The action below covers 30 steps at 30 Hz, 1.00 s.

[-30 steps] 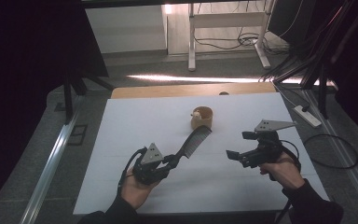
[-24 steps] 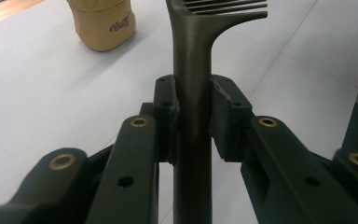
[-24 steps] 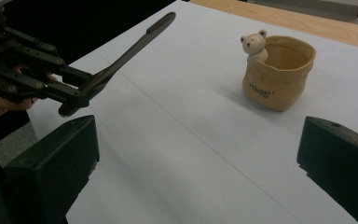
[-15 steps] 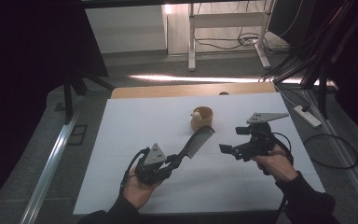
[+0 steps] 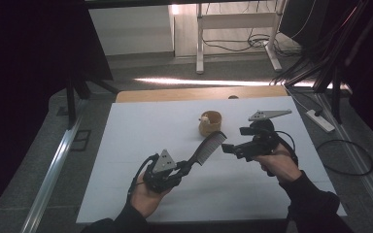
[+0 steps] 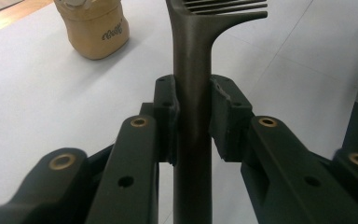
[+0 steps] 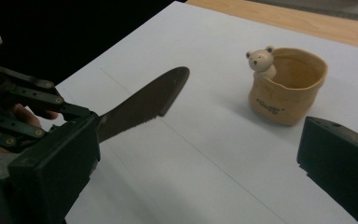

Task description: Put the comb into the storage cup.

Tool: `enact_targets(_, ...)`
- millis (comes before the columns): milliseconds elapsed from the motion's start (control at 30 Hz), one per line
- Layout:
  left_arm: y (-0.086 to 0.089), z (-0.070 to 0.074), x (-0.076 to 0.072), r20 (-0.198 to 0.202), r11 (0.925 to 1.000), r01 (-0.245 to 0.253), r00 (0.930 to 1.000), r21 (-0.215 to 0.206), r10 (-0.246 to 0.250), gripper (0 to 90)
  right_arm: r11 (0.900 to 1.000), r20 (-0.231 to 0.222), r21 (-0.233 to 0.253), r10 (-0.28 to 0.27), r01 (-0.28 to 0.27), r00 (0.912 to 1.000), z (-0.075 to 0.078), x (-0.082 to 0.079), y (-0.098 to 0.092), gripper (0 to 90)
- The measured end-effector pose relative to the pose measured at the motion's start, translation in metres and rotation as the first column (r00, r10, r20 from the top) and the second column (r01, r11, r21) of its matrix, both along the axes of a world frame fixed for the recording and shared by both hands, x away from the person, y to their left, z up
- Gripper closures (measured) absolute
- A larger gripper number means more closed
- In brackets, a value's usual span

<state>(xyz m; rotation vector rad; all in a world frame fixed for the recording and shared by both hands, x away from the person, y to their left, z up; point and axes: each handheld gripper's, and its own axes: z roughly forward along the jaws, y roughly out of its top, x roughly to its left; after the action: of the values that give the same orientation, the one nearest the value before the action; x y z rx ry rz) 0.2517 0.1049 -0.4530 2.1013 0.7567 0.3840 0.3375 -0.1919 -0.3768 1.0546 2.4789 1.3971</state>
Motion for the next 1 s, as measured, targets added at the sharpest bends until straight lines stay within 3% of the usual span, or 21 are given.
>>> enact_targets(400,-0.004,0.0,0.0,0.007,1.0,0.004,1.0,-0.007,-0.004,72.1,1.0,-0.096,0.027,0.014,-0.012,0.9953,0.001,0.017,0.013,0.0)
enact_targets(800,-0.006,0.0,-0.001,0.024,1.0,0.0,0.9997,-0.009,0.001,72.1,1.0,-0.17,0.017,0.029,-0.027,0.985,-0.001,0.029,0.028,0.1)
enact_targets(900,-0.006,0.0,-0.001,0.024,1.0,0.0,0.9997,-0.007,0.0,72.1,1.0,-0.188,0.025,0.016,-0.011,0.9821,-0.001,0.031,0.029,5.1)
enact_targets(1000,-0.006,-0.001,-0.002,0.026,1.0,0.002,0.9997,-0.001,-0.002,72.1,0.999,-0.193,0.046,0.015,-0.006,0.9812,0.001,0.033,0.029,16.7)
